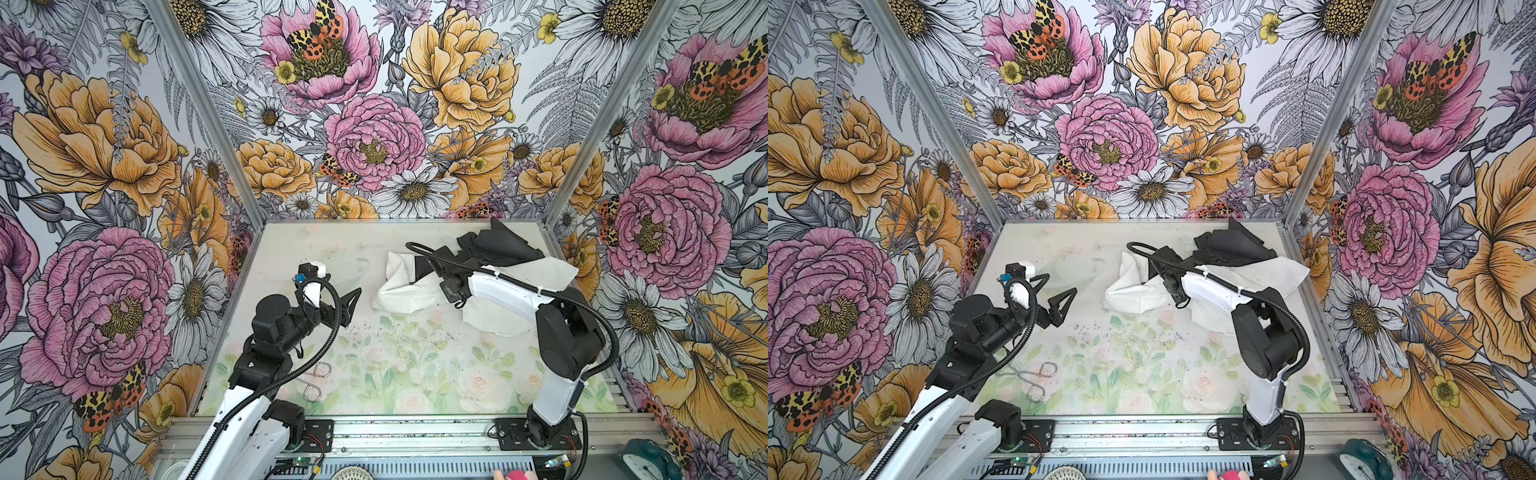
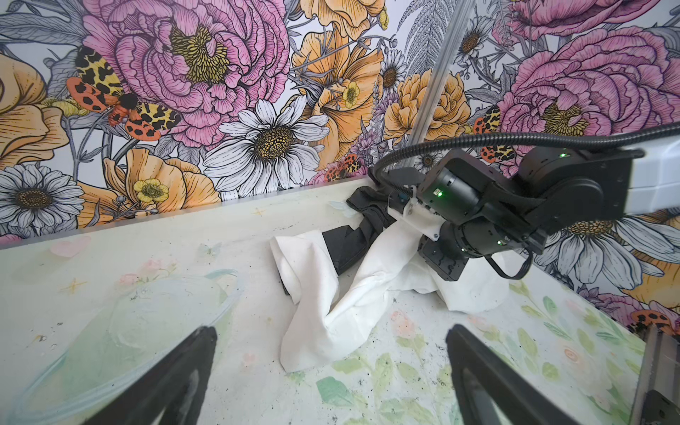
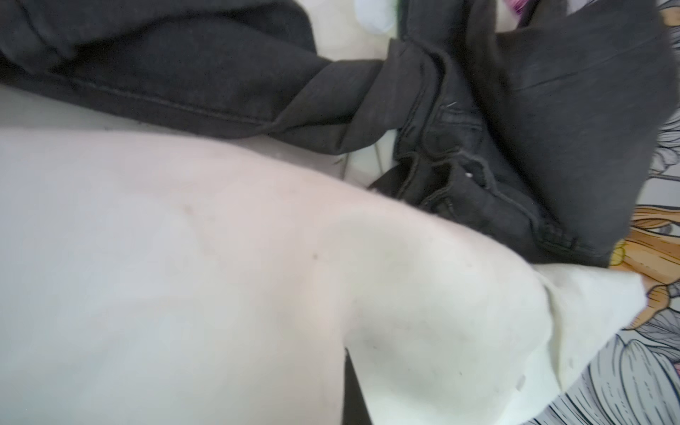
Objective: Pick out a specific cloth from the pile
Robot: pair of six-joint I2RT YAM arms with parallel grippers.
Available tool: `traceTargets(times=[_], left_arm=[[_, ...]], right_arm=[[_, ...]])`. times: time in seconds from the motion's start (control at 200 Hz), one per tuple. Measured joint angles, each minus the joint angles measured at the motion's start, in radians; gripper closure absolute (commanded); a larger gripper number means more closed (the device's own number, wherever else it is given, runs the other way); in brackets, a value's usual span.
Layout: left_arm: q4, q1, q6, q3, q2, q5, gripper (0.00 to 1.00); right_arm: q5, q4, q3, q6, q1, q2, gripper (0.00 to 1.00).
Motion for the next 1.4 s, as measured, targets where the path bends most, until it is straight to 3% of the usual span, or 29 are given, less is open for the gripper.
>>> traceTargets(times=[0.385,0.666,1.081,1.401], left_arm=[[0.0,0.0,0.0,0.0,-0.013,0.0,0.02],[0.0,-0.001,0.0,0.0,-0.018,0.0,0.01],[0.0,-0.005,0.0,0.0,-0.029,0.0,0.01],[0.0,-0.005,0.0,0.0,-0.029,0.0,0.01]], right_arm=[[0.2,-0.011,0.122,-0.069,-0.05,-0.267,1.0],[0.308,-0.014,0.369,-0.24,-0.112,-0.295,1.0],[0.385,0.014,1.003,-0.519,-0.116,-0.133,1.0],[0.334,0.014,1.31,-0.593,-0.029,0.013,1.0]])
